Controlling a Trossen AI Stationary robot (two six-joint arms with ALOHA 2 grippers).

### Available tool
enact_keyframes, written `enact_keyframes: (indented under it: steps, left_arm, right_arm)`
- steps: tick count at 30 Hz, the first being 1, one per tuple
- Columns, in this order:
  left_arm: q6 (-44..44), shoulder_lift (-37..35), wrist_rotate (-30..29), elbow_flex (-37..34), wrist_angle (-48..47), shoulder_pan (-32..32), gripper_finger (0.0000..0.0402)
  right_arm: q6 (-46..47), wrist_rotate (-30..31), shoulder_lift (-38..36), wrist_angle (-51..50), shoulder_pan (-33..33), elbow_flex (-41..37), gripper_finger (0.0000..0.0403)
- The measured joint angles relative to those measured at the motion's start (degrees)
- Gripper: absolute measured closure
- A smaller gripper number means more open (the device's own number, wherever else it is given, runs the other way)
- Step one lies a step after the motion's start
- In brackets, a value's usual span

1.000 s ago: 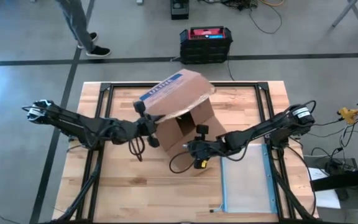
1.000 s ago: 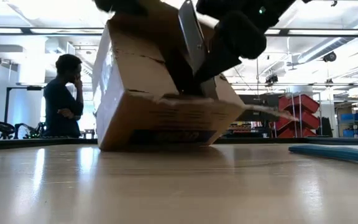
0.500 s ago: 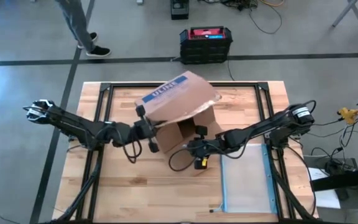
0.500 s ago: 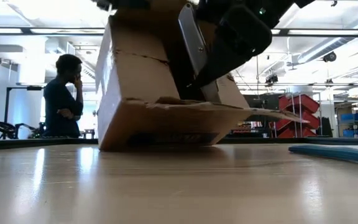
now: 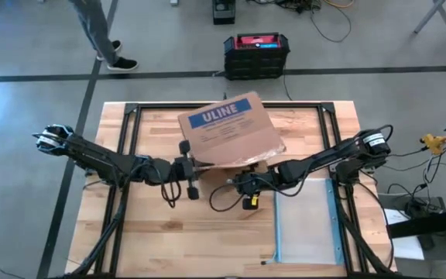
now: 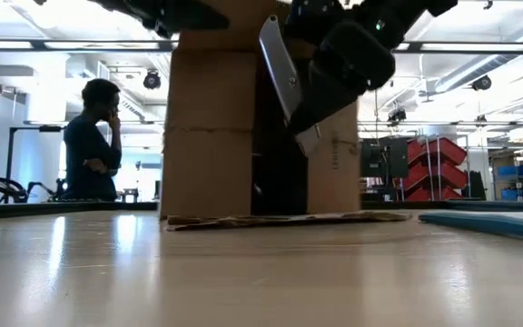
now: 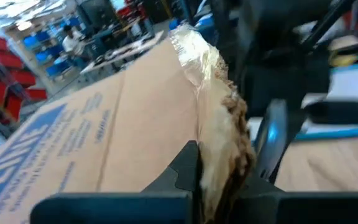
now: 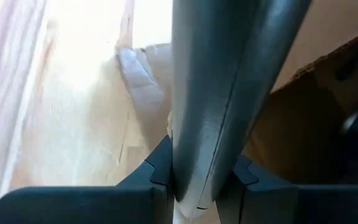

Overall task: Unpack boxes
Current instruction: Open the cardboard box using a gray knife

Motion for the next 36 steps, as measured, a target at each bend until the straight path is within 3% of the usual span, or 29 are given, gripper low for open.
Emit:
enact_keyframes:
  steps: [7, 18, 29, 36]
  left_arm:
    - [-1.69, -1.09, -4.80, -0.35, -2.38, -0.01, 0.0401]
    - [-4.16, -11.08, -11.11, -0.27, -15.32, 0.03, 0.0401]
    - [-4.39, -15.75, -8.96, -0.50, -21.17, -0.89, 0.0401]
    - [-3.92, -19.25, -7.44, -0.50, -20.94, -0.88, 0.0401]
  right_arm:
    - [7.73, 5.57, -3.36, -7.20, 0.23, 0.00, 0.0353]
    - [21.67, 7.00, -6.24, -33.30, -6.61, -0.64, 0.0353]
    - [23.56, -5.99, -6.24, -38.08, -26.14, -8.11, 0.0353]
    - [23.69, -14.79, -6.24, -38.11, -33.16, -13.76, 0.0353]
